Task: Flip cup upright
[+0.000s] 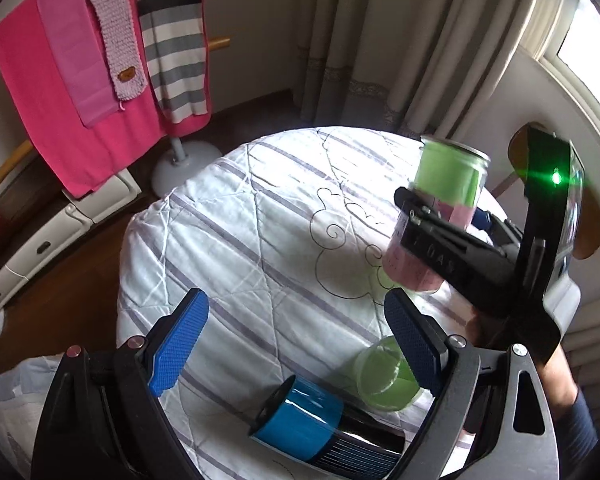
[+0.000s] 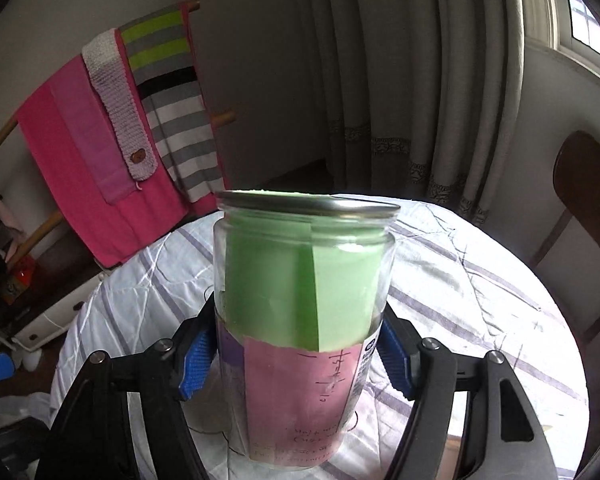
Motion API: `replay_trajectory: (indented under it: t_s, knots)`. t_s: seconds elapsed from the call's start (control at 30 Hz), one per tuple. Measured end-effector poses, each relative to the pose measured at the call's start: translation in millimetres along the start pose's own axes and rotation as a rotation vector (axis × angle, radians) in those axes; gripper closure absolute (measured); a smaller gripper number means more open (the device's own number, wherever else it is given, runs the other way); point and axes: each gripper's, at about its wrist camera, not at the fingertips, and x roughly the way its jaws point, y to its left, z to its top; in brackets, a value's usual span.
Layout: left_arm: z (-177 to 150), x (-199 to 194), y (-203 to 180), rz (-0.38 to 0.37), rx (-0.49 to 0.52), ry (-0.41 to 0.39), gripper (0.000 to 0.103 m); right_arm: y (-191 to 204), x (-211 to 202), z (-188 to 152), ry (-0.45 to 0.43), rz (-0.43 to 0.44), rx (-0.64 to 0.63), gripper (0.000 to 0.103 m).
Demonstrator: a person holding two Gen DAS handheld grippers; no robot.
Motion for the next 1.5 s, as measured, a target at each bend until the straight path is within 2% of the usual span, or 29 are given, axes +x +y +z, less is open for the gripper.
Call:
replay_trajectory:
  t_s: [0.23, 0.47, 0.57, 0.67, 0.83, 1.0, 1.13, 1.2, 1.33, 1.47, 1.5]
  knots:
    - [-8.3, -2.7, 0.2, 0.025, 0.023, 0.001, 0.012, -6.4, -19.5, -16.9, -0.005, -0.013, -0.025, 0.032]
    - [-14.4, -1.0, -3.0, 0.025, 0.037, 0.009, 0.012, -1.9, -10.3, -29.9, 0.059, 0.016, -0.026, 0.030]
    - [-15.5, -3.4, -4.7, 0.023, 0.038, 0.003, 0.012, -1.9, -9.2, -29.1, 0.087, 0.014, -0.029, 0.024]
    - [-17.8, -6.1, -7.3, 0.027, 0.043, 0.007, 0.012, -2.8, -13.0, -28.4, 0.096, 0.036, -0.030, 0.024]
    - [-21.2, -14.2, -11.6, 0.038, 0.043, 0.001, 0.012, 0.4, -18.7, -26.9, 0.131, 0.009, -0.043, 0.023]
    - [-26.2, -33.5, -19.6, 0.042, 0.057, -0.012, 0.012, -1.2, -42.1, -27.1, 0.154, 0.032, -0.066, 0.023]
    - [-35.6, -56.1, -30.9, 0.084, 0.081, -0.052, 0.012, -0.3, -66.0, -27.7, 0.203, 0.027, -0.107, 0.023]
    - [-42.9, -67.1, -37.1, 0.075, 0.088, -0.074, 0.011, -4.3, -84.1, -31.1, 0.215, 0.021, -0.132, 0.023]
    - [-60.7, -77.5, -45.8, 0.090, 0.078, -0.132, 0.010, -8.1, -115.5, -38.3, 0.191, 0.027, -0.172, 0.023]
    - [-76.8, -78.1, -50.3, 0.103, 0.060, -0.219, 0.008, -12.0, -129.1, -52.1, 0.177, -0.064, -0.210, 0.023]
    - [-81.3, -77.1, -52.3, 0.110, 0.061, -0.232, 0.007, -13.4, -133.5, -56.5, 0.163, -0.063, -0.216, 0.023]
